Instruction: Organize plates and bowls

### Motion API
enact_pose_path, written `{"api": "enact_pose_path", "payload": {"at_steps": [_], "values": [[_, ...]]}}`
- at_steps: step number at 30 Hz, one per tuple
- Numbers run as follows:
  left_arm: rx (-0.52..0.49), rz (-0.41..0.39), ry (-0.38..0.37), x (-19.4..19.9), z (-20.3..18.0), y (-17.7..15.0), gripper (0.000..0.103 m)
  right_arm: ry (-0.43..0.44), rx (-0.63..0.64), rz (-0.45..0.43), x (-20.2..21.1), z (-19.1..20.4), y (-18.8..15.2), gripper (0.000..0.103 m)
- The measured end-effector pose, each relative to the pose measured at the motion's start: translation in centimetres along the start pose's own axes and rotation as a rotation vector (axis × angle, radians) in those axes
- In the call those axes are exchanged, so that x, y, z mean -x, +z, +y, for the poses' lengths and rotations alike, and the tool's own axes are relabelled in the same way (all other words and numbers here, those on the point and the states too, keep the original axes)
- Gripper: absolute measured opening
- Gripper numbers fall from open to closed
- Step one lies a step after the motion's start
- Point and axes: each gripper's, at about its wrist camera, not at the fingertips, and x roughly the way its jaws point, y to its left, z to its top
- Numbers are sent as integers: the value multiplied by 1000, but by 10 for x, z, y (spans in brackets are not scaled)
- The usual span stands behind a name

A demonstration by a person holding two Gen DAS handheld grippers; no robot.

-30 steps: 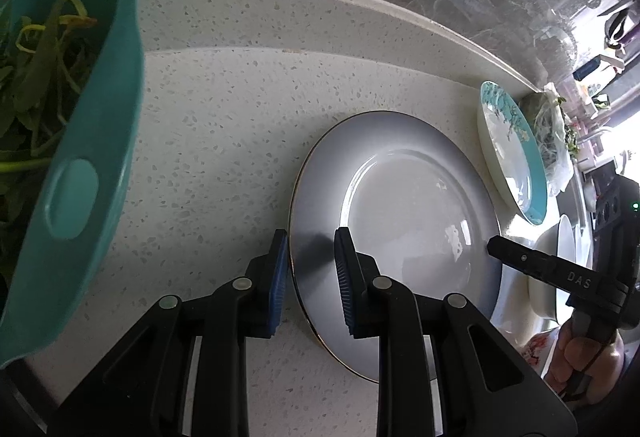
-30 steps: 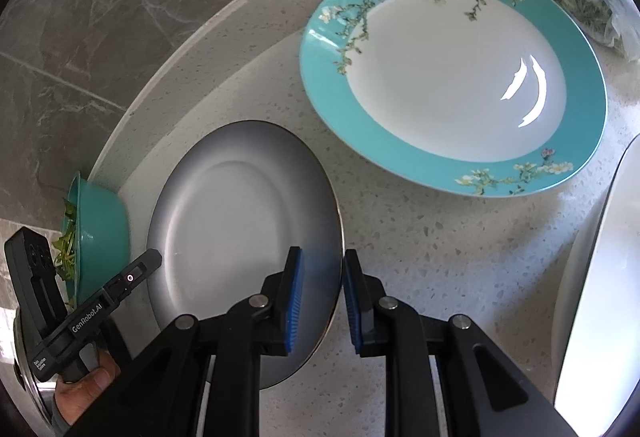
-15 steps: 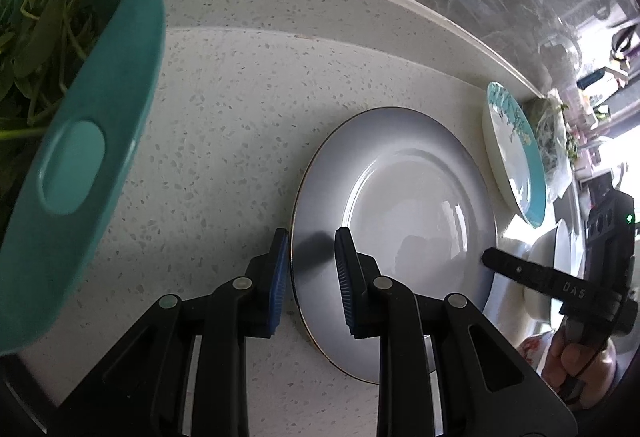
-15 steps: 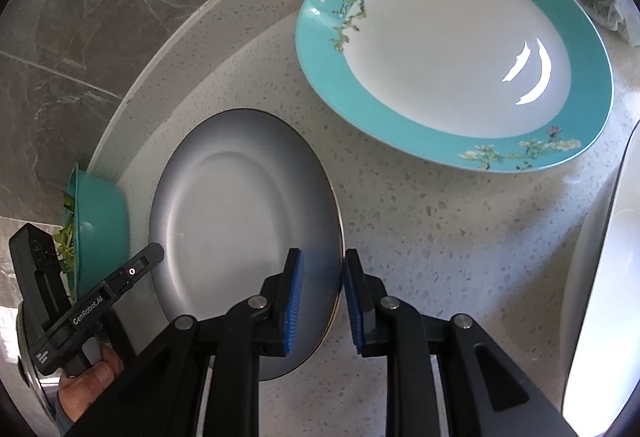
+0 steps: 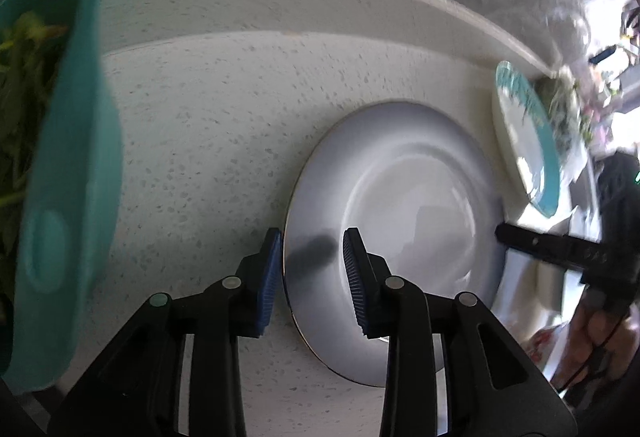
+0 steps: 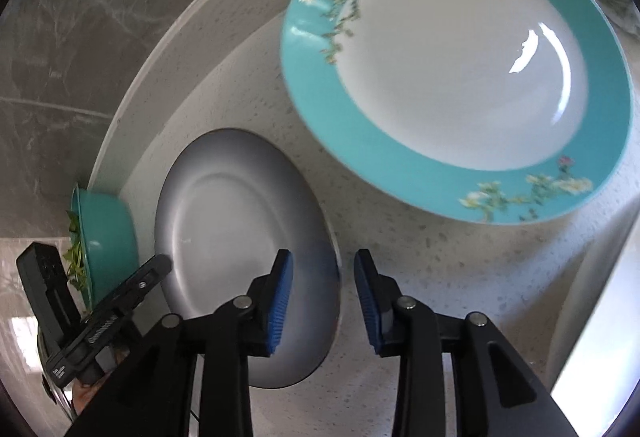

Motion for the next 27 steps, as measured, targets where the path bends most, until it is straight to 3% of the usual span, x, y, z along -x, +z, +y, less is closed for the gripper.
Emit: {"api": "enact_pose_path", "payload": {"at_steps": [2, 3, 5, 9, 17, 27], "values": [[-12, 5, 2, -1, -1, 3, 29, -7, 24, 14, -3, 6, 1, 31], [-14, 1, 2, 0, -1, 4, 29, -19, 32, 16, -3, 8, 0, 24], [-13, -8, 1, -1, -1, 4, 28, -32, 53, 13, -4, 8, 0, 24], [-58, -20, 37, 0, -9, 1, 27, -42, 66, -10, -2, 9, 1, 24], [-50, -75, 36, 12, -10, -20, 25, -60, 83, -41, -6, 22, -11, 24], [-52, -132, 48, 53, -14, -58, 25, -67, 156, -100, 13, 44, -44, 24]]}}
